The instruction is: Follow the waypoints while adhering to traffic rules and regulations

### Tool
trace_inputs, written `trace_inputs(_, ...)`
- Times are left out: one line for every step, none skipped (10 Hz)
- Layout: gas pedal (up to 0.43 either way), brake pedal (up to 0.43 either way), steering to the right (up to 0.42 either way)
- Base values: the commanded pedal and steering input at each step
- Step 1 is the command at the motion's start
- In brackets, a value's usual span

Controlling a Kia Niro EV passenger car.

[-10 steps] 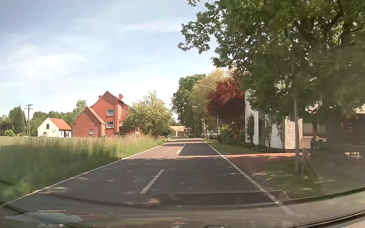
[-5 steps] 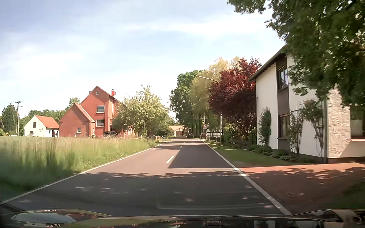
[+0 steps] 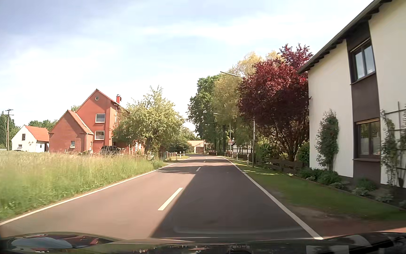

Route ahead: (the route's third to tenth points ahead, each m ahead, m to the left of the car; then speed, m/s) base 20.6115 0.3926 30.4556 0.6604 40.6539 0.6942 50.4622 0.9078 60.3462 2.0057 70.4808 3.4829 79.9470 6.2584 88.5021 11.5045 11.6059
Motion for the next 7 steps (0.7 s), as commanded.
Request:
trace_inputs(0.220, 0.000, -0.007)
trace_inputs(0.220, 0.000, -0.006)
trace_inputs(0.220, 0.000, -0.005)
trace_inputs(0.220, 0.000, -0.004)
trace_inputs(0.220, 0.000, -0.003)
trace_inputs(0.220, 0.000, -0.003)
trace_inputs(0.220, 0.000, -0.001)
